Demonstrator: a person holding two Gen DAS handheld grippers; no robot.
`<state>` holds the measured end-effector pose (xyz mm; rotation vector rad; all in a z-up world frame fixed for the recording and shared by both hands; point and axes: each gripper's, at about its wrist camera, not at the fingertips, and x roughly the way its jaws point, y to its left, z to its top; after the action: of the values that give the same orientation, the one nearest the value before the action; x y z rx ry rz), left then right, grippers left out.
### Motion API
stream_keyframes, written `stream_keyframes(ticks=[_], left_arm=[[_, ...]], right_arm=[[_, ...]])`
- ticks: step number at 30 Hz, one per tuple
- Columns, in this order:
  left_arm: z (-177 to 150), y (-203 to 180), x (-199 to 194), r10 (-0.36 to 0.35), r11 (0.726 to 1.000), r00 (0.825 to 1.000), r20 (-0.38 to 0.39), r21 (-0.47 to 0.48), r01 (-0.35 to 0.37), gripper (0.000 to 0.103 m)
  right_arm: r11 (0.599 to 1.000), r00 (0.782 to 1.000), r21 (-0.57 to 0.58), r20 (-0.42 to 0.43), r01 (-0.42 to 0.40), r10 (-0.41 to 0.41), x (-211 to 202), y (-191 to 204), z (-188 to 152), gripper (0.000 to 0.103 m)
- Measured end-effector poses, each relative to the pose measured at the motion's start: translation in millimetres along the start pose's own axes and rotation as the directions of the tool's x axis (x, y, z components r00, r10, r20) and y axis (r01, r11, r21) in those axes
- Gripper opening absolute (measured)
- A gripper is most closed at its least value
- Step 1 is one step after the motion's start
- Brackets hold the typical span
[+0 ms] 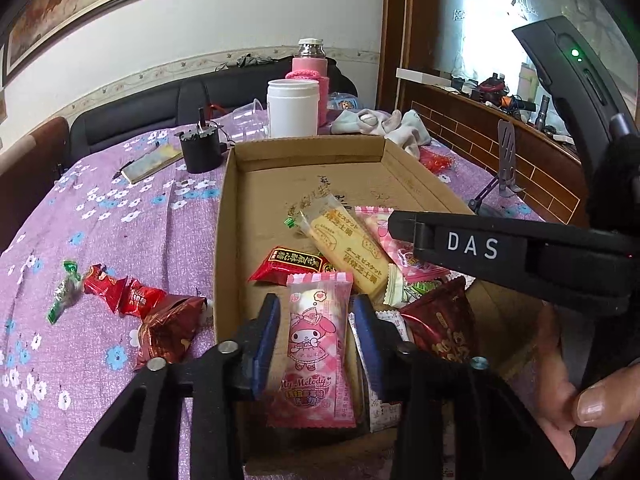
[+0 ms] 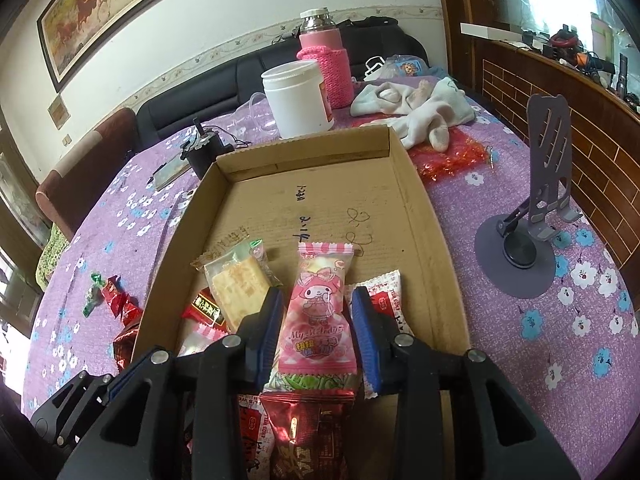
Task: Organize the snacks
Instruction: 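Lower both pink packets into the tray and open both grippers, then grasp the green-wrapped candy with the left gripper while the right gripper grasps a red candy bar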
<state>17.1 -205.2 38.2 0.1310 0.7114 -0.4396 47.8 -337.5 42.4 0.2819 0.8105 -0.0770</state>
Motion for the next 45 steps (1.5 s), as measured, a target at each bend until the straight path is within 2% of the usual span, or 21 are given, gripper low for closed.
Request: stream_keyframes(ticks=[13,20,27,33,38,41,45], left_arm=[[0.8,2.2,-7.7,0.007,1.0,0.999,0.04,-0.009,-0.006,0.054],[2.8,6.0,-11.4,0.016,1.0,0.997,0.072,-0.021,-0.014,0.054],[5.0,4.9,-12.8,0.019,0.999,0.999,0.039,-0.032,-0.018,0.054],[14.4,11.1,-31.6,-0.04,0.997,0.999,0.012,-0.058,0.041,0.054],[20.0,35.1,-47.6,-0.035,0.996,0.999,-0.001,-0.08,0.035,0.054],[20.7,63.6,-57.1,0.004,0.995,1.0,0.002,-0.096,-0.003,0.054],[18.7,121.3,-60.1,0.114,0.983,0.993,-0.008,-0.143,-0.114,0.059]], right_arm=[[1.0,1.0,0.012,0.011,0.003,-0.003,-3.2,-2.1,1.0,0.036],[1.0,0.999,0.02,0.046,0.018,-0.019,-8.2,-4.7,3.4,0.038],[1.0,0.996,0.012,0.087,0.007,-0.008,-18.8,-2.5,5.3,0.038],[0.999,0.995,0.042,0.095,-0.018,0.014,-22.8,-7.7,7.9,0.038],[0.999,0.995,0.036,0.093,-0.032,0.029,-23.7,-4.4,7.7,0.039],[0.999,0.995,0.027,0.095,-0.036,0.033,-24.3,-2.1,7.4,0.039],[0.999,0.995,0.022,0.094,-0.039,0.037,-24.4,0.4,6.8,0.039]])
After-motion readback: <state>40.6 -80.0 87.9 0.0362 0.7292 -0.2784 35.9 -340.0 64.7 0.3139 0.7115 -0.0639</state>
